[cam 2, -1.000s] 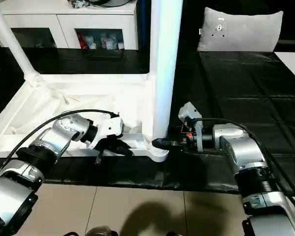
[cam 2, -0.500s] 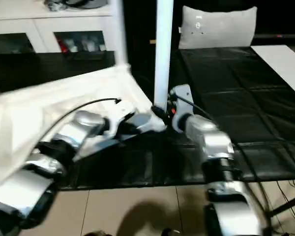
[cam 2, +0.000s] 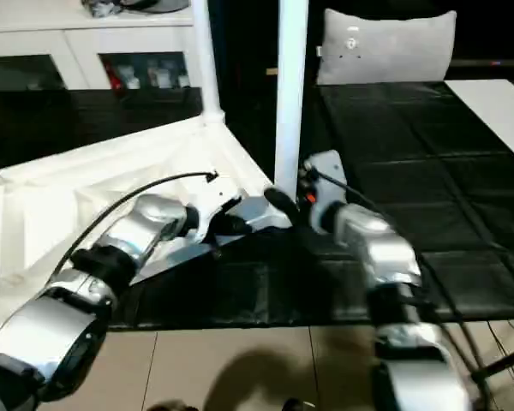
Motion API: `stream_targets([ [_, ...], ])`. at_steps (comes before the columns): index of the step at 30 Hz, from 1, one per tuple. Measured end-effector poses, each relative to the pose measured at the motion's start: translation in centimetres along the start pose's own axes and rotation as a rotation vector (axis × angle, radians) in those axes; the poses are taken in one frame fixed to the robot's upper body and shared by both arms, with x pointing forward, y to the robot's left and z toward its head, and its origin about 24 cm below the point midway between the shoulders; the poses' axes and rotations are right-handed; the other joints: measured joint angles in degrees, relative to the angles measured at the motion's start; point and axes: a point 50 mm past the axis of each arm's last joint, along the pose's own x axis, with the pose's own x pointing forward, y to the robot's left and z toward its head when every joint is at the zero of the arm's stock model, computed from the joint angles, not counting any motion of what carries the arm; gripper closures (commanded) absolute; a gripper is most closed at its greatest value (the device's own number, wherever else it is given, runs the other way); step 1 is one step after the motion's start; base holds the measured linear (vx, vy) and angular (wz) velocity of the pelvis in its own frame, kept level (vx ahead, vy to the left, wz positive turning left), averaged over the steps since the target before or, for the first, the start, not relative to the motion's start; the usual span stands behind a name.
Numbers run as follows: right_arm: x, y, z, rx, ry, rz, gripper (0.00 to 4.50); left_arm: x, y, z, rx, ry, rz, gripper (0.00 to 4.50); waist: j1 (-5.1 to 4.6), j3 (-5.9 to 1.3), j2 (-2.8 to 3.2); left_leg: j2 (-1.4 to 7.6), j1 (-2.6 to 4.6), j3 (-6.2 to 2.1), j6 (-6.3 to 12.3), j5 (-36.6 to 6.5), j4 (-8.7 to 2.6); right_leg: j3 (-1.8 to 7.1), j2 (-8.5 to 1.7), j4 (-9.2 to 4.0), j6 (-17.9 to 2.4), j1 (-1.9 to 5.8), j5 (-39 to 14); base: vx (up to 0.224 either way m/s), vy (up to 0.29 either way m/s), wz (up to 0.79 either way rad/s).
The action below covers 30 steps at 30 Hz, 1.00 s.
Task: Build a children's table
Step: Rotate leg to tighten
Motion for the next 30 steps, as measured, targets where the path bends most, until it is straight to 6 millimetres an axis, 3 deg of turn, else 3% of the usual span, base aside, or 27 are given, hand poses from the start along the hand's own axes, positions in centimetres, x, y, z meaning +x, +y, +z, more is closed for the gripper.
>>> stream_targets([
  [1, -0.6, -0.4, -0.1, -0.012, 0.013, 0.012, 0.52, -0.3, 0.0, -0.2, 0.008, 0.004, -0.016, 4.50, 0.12, 0.00, 0.00, 0.00, 0.01, 0.01, 0.00, 0.0, 0.00, 0.01, 0.00, 0.00, 0.0, 0.00, 0.0, 0.000, 0.000, 0.00],
  [6, -2.1, -0.2, -0.2, -0.091, 0.077, 0.143, 0.52, -1.5, 0.1, -1.0, 0.059, 0.009, -0.085, 4.50, 0.68, -0.01, 0.01, 0.01, 0.02, 0.01, -0.01, 0.0, 0.01, 0.01, 0.00, 0.03, 0.0, 0.00, 0.0, 0.000, 0.000, 0.00],
  [11, -2.9, 0.5, -0.5, -0.127, 0.119, 0.300, 0.52, -2.2, -0.8, -1.5, 0.131, 0.005, -0.222, 4.50, 2.27, -0.03, 0.05, 0.04, 0.03, 0.02, -0.01, 0.0, 0.04, 0.01, 0.00, 0.07, 0.0, 0.01, 0.0, 0.000, 0.000, 0.00],
  [14, -3.1, 0.9, -0.4, -0.125, 0.107, 0.376, 0.90, -2.5, -1.2, -1.6, 0.175, 0.021, -0.295, 4.50, 3.03, -0.03, 0.05, 0.06, 0.05, 0.06, -0.02, 0.0, 0.12, 0.02, -0.02, 0.09, -0.1, 0.04, 0.0, 0.000, 0.000, 0.00],
  [22, -3.4, 2.0, -0.6, -0.088, 0.122, 0.516, 1.45, -2.9, -1.5, -1.6, 0.212, 0.037, -0.356, 4.50, 3.17, -0.04, 0.04, 0.07, 0.04, 0.07, -0.03, 0.0, 0.16, 0.02, -0.03, 0.08, -0.1, 0.06, 0.0, 0.000, 0.000, 0.00],
  [30, -3.7, 1.9, -1.0, -0.026, 0.140, 0.524, 2.09, -2.9, -1.6, -1.7, 0.213, 0.041, -0.372, 4.50, 3.20, -0.04, 0.04, 0.07, 0.05, 0.08, -0.07, 0.0, 0.17, 0.02, -0.02, 0.08, -0.1, 0.06, 0.0, 0.000, 0.000, 0.00],
])
